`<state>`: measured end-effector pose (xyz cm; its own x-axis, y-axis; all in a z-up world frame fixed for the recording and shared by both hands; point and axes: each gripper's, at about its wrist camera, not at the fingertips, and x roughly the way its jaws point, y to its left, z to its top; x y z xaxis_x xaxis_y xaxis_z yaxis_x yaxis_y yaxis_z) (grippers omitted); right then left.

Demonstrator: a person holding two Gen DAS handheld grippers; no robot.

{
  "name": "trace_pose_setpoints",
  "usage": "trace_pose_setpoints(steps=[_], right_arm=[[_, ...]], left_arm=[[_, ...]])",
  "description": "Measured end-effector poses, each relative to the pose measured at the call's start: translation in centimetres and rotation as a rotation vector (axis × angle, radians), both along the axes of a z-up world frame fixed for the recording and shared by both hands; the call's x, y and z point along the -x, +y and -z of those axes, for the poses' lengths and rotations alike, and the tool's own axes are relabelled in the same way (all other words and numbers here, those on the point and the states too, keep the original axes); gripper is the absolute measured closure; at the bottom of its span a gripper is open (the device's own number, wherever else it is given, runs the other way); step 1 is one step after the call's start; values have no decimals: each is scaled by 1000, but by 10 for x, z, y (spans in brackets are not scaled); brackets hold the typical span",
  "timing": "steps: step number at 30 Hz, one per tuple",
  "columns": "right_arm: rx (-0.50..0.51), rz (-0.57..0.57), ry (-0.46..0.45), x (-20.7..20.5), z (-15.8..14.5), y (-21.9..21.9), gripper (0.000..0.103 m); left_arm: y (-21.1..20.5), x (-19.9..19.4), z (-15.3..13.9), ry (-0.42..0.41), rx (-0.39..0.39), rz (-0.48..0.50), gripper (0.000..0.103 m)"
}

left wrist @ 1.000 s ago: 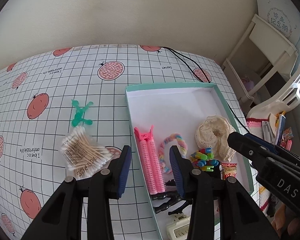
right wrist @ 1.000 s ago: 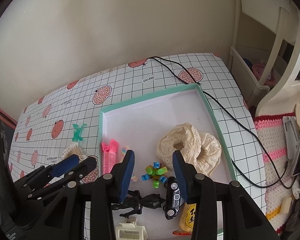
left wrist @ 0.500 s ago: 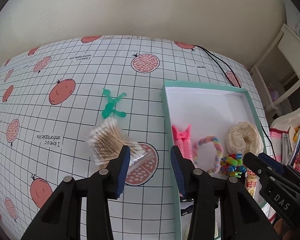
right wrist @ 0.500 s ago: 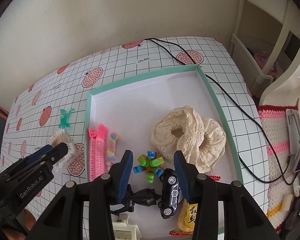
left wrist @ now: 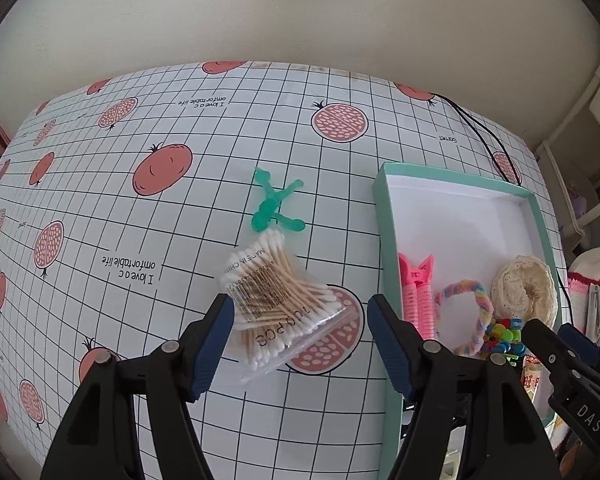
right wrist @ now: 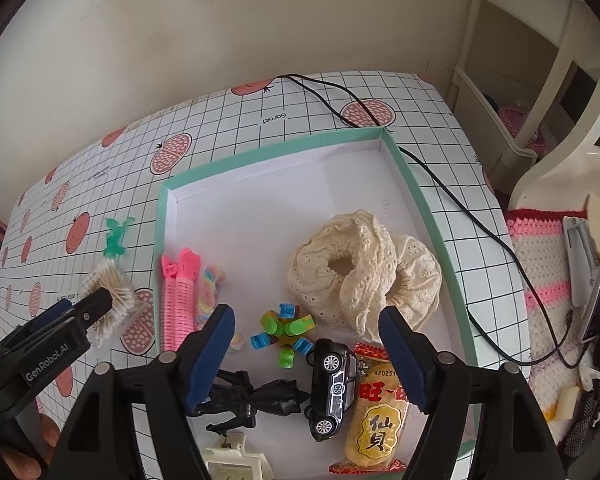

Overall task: Organize objects
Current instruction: 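Move both tools out of the tray toward the cotton swab bag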

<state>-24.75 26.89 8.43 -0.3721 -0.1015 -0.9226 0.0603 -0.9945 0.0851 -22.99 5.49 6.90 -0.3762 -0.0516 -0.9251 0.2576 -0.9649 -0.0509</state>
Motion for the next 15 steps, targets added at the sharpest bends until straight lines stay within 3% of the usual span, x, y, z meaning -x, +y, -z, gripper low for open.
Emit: trace_pose_setpoints(steps=[2, 3, 7, 9, 15], right_arm=[[2, 4, 2, 0, -1, 1, 20], [5, 5, 3, 0, -1, 2, 18], [7, 6, 10, 0, -1, 2, 10], [6, 3, 16, 0, -2, 2, 2], [-3, -3, 22, 1, -2, 1, 0]], left_arm=[[-2, -1, 0, 1, 13, -5, 12], [-3, -1, 0, 7, 18, -9, 10], [-6, -1, -1, 15, 29, -22, 10], [-8, -2, -1, 15, 28, -31, 9], [-12, -1, 1, 10, 33, -51, 9]])
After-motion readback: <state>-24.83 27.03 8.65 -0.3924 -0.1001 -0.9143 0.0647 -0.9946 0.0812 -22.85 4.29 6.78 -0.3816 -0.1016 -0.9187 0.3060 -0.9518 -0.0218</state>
